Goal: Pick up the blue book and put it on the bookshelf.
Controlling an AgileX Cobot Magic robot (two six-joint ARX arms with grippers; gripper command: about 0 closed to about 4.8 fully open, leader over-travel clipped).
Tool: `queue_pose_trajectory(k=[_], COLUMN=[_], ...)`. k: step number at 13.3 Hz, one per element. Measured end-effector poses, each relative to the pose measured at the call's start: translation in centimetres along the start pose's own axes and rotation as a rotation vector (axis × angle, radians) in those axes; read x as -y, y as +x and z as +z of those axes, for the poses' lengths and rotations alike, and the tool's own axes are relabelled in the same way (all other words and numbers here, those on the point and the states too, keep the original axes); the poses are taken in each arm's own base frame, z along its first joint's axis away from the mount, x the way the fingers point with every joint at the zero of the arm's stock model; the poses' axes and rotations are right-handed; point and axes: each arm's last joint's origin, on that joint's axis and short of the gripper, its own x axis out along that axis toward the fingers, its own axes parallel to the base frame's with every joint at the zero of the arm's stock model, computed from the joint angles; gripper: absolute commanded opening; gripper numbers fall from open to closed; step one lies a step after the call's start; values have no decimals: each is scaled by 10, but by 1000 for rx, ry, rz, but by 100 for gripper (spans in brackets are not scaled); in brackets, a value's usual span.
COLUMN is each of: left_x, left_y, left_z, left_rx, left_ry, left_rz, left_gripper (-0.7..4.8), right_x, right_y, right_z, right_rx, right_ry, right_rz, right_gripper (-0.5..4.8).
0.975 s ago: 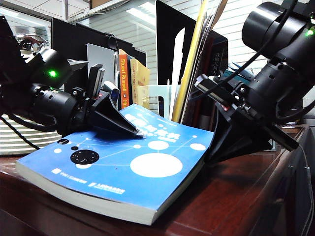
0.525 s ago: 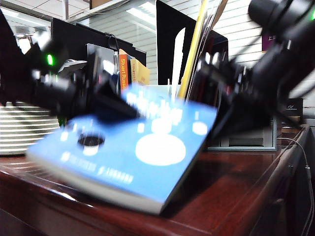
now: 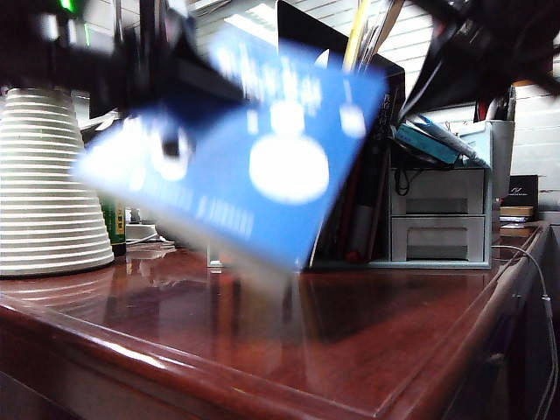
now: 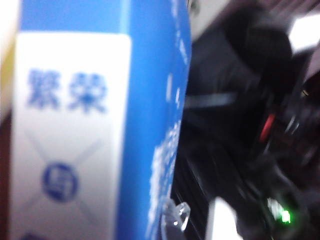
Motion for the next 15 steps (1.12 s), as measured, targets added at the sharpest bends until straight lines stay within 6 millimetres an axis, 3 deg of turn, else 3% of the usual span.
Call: queue_pose_trajectory(k=[4,8,15], left_x=[41,72,70], left_y=[-24,-42,-54], left_z=[44,69,80], left_rx=[204,464,766], left_ry=[208,391,379], left_rz=[99,204,633], left_gripper=[-5,-5,-5], right_x=[-5,-9,-13], right_y=[-23,-40,-49], right_z=[11,16,17], right_rx=[98,144,156], right_ry=[-42,-113,-187], right_rz=[36,98,179], right_gripper=[-2,-1,-2])
